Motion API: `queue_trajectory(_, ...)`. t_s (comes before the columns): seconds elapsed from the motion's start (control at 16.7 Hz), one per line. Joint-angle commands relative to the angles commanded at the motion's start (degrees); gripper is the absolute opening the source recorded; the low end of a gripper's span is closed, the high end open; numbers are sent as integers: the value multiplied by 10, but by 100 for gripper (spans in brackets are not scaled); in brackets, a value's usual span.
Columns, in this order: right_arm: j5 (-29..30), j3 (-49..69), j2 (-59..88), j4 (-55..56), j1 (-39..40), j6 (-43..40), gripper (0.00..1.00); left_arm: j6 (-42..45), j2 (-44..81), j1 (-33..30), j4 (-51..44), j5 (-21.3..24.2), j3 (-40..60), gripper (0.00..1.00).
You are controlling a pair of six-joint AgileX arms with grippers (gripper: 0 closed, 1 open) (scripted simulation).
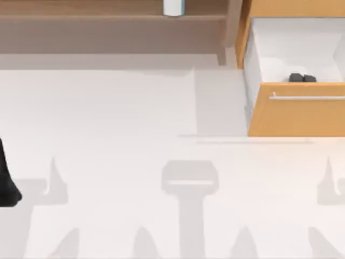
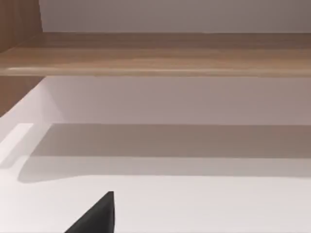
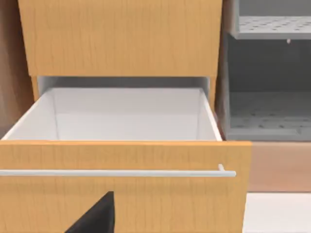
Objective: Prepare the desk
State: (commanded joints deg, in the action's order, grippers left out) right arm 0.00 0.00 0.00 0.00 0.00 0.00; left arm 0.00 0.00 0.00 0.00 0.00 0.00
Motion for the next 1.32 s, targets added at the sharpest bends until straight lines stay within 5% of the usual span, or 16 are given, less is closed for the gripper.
queue_trajectory(0.54,-3,166,165,-88,16,36,100,0,0,0,0,0,0,100)
queue_trajectory(1.32,19,895,1024,-493,68,142,100,0,0,0,0,0,0,100)
